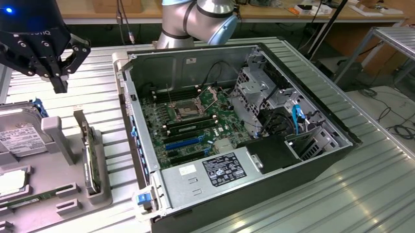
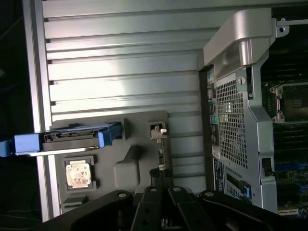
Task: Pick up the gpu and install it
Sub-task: 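Reach for the gpu, then pick up the gpu and move the gpu toward the slot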
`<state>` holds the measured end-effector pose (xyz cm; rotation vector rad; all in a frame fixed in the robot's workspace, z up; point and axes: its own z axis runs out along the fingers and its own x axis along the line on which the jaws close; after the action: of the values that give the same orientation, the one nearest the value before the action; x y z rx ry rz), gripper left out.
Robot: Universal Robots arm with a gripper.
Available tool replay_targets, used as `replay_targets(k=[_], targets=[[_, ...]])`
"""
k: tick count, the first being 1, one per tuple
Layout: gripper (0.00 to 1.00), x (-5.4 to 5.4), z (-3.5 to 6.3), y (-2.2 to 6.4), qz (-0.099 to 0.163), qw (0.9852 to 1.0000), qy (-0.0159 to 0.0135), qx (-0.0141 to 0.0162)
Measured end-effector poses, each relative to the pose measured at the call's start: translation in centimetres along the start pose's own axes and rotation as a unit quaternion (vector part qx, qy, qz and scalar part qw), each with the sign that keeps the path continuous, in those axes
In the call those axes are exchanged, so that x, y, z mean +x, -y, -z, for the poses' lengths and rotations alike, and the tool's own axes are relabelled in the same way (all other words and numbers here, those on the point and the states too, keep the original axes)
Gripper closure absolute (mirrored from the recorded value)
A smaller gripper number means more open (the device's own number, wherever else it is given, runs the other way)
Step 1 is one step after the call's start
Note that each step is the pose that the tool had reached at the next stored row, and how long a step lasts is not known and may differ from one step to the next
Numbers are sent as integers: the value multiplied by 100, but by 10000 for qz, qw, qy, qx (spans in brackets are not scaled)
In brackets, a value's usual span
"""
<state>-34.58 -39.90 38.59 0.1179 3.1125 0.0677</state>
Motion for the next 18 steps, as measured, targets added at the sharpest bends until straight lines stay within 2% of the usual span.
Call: replay_targets(k=[10, 18], targets=[[89, 1, 0, 0, 0, 10000, 0, 0], [89, -4, 3, 64, 0, 10000, 0, 0]])
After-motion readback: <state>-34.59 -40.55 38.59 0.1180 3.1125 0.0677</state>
